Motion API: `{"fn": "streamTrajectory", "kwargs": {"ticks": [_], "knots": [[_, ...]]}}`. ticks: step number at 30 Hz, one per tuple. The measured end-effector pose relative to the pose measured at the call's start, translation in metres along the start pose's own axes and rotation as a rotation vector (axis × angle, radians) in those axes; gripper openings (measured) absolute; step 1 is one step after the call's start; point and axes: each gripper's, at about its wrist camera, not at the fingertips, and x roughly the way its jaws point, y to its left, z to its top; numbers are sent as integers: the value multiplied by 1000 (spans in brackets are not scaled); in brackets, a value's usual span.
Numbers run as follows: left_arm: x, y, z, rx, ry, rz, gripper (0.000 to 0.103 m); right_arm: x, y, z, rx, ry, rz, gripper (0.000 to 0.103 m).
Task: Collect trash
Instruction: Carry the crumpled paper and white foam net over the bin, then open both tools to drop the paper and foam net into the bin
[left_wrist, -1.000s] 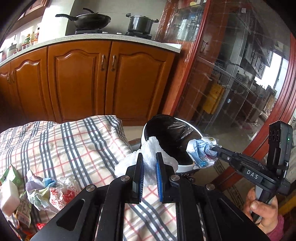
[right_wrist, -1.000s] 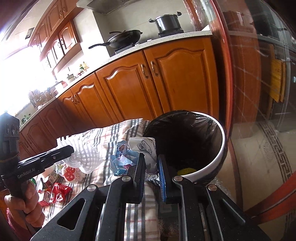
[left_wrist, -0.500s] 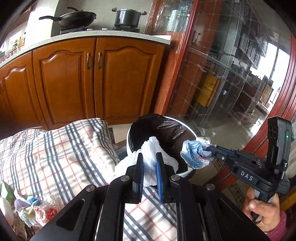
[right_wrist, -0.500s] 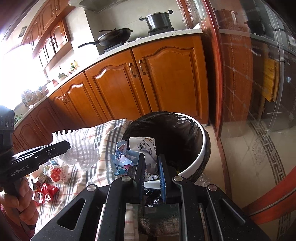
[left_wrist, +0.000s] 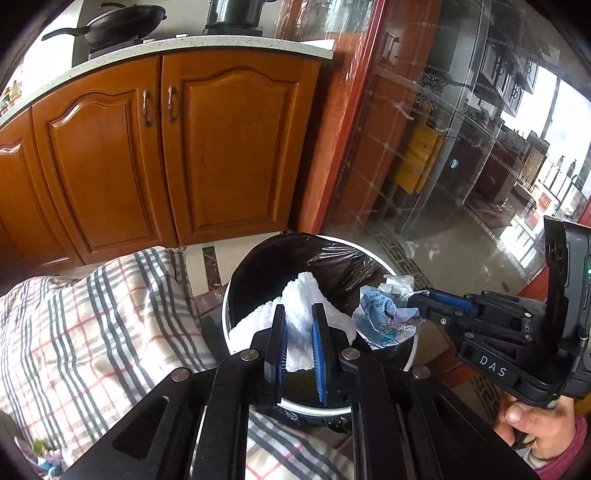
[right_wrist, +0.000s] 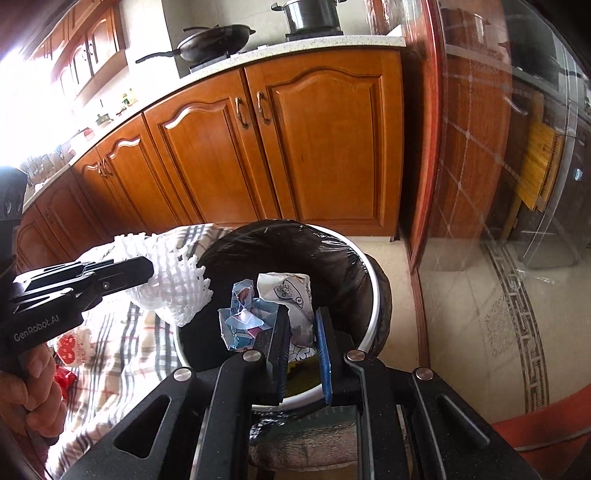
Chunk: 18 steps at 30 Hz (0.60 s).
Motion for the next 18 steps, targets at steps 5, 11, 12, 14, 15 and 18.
{"fn": "streamTrajectory", "kwargs": {"ticks": [5, 11, 12, 14, 15, 18], "knots": [[24, -5, 2, 8, 37, 1, 11, 11, -8, 4, -13, 31, -7, 13], [40, -8, 3, 2, 76, 0, 13, 22, -15, 3, -10, 54, 2, 14], [42, -8, 4, 0, 84, 1, 18, 23, -15, 3, -8, 58, 6, 16], [44, -7, 5, -7, 90, 2, 24, 26, -17, 4, -2, 65, 12, 19], [43, -6, 4, -10, 90, 7, 28, 27, -18, 4, 2, 70, 20, 20], [38, -4, 3, -22, 72, 9, 38, 27, -19, 3, 9, 67, 24, 25]]}}
